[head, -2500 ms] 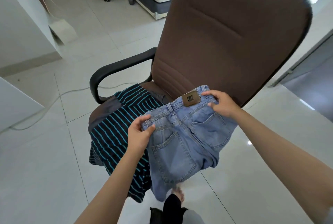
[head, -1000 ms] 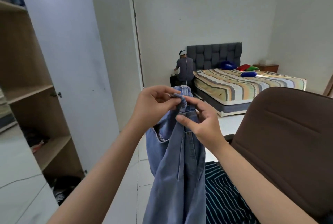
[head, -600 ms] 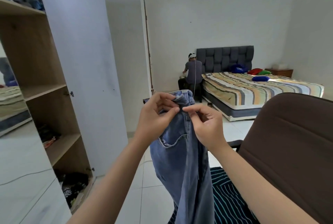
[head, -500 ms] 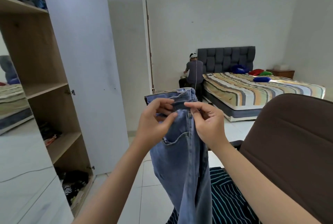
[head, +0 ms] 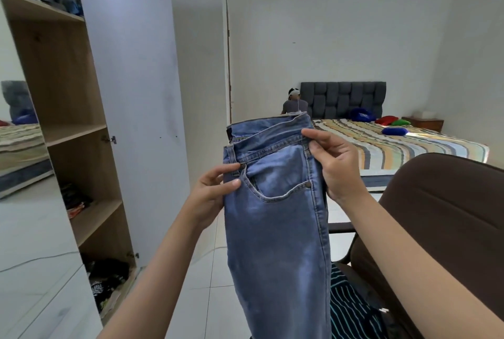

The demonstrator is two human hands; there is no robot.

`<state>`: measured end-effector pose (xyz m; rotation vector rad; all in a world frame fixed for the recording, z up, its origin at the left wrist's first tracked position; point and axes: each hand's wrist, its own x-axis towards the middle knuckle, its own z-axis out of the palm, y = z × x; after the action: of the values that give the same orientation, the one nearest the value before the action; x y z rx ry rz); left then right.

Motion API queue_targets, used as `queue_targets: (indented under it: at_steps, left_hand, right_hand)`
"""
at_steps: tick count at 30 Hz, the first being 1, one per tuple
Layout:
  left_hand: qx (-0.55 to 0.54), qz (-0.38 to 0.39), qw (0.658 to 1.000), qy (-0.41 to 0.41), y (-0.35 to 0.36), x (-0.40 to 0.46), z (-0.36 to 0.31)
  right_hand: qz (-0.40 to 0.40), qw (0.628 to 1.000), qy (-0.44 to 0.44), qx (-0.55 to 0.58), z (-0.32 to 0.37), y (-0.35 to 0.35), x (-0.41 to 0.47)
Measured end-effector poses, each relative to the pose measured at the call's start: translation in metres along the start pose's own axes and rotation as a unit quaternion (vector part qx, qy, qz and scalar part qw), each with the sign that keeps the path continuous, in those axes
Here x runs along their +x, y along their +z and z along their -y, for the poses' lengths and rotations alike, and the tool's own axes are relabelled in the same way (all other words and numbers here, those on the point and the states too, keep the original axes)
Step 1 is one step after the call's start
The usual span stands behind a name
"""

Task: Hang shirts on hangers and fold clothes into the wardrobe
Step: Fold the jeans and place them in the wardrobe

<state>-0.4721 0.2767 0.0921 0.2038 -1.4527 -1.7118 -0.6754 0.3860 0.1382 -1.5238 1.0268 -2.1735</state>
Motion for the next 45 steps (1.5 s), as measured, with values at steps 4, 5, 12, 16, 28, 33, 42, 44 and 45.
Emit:
queue_targets:
  at_steps: [4, 5, 12, 16, 28, 33, 42, 44, 45]
  left_hand:
    - [-0.024, 0.023, 0.998, -0.051, 0.002, 0.007, -0.015]
    - [-0.022, 0.034, 0.997, -0.061, 0.003, 0.008, -0.020]
    - [0.109, -0.028, 0.993, 0.027, 0.023, 0.018, -0.046]
    - [0.154, -0.054, 0.983, 0.084, 0.035, 0.029, -0.055]
    - [0.203, -0.070, 0.970, 0.110, 0.028, 0.050, -0.115]
    - [0.225, -0.146, 0.960, 0.080, 0.009, 0.058, -0.143]
    - [0.195, -0.218, 0.956, 0.004, -0.019, 0.067, -0.153]
    - [0.186, -0.189, 0.964, -0.037, -0.027, 0.066, -0.150]
    - [0.182, -0.169, 0.967, -0.058, -0.031, 0.064, -0.146]
  right_hand:
    - [-0.005, 1.000, 0.002, 0.001, 0.007, -0.009, 0.010]
    - [-0.008, 1.000, 0.004, 0.001, 0.007, -0.012, 0.012]
    - [-0.016, 0.997, -0.038, -0.060, -0.003, -0.020, 0.010]
    - [0.002, 0.989, -0.073, -0.132, -0.020, -0.027, 0.000]
    - [0.048, 0.974, -0.124, -0.184, -0.111, 0.030, -0.097]
    - [0.023, 0.983, -0.112, -0.144, -0.081, 0.059, -0.076]
    - [0.061, 0.998, 0.030, -0.016, -0.033, 0.066, -0.024]
    - [0.047, 0.997, 0.060, 0.011, -0.028, 0.061, -0.009]
    - [0.038, 0.997, 0.070, 0.022, -0.026, 0.059, -0.002]
